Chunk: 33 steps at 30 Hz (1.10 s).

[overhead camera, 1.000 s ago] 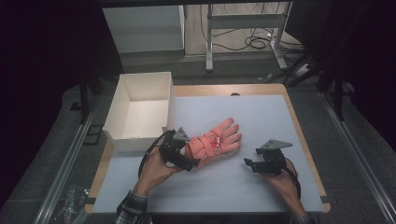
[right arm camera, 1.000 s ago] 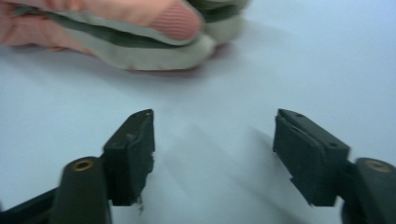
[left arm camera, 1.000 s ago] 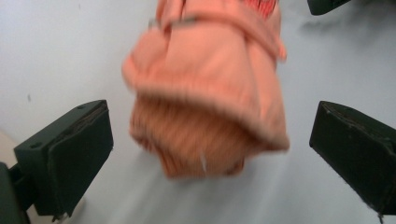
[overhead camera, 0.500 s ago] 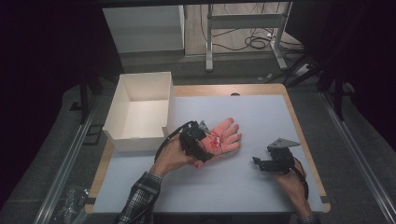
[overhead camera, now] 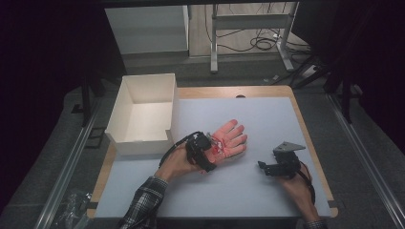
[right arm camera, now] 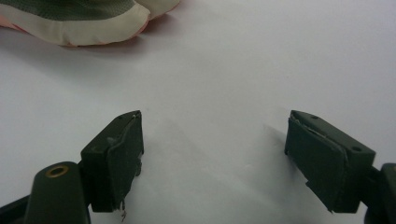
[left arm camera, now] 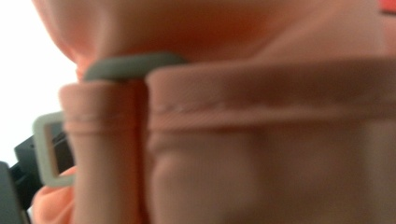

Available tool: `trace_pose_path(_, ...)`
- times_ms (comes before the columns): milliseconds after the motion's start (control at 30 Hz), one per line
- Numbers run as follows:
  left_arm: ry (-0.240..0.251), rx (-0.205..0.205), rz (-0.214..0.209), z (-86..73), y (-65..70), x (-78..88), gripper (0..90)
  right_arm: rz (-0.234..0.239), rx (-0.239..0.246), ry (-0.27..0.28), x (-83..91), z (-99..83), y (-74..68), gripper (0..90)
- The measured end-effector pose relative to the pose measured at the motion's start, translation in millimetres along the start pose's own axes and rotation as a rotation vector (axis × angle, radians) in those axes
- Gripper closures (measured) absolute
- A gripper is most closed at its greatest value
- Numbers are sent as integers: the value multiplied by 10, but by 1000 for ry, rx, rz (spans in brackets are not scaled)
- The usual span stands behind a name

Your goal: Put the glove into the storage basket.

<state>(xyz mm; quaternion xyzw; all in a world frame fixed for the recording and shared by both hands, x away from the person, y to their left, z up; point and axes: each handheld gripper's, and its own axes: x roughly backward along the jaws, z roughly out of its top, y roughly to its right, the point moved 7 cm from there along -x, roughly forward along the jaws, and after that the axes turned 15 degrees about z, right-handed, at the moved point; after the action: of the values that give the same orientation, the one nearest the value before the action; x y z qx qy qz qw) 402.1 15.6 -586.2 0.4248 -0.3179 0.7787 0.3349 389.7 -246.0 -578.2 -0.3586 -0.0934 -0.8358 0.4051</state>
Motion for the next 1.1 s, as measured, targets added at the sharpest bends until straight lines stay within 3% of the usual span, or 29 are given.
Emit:
trace_pose_path(67, -4, 1, 0, 0, 7, 13, 23, 0, 1, 0, -1, 0, 0, 196)
trace_pose_path(333, 12, -3, 0, -12, 54, 129, 309, -2, 3, 2, -2, -4, -1, 196)
trace_pose_path(467, 17, 1, -1, -4, 49, 162, 364, -1, 4, 3, -2, -4, -1, 196)
trace_pose_path(800, 31, 27, -35, 36, 22, 203, 404, -2, 3, 4, -1, -5, -1, 196)
trace_pose_path(1100, 54, 27, -21, 142, 59, 220, 404, -2, 5, 4, -1, -5, -2, 196)
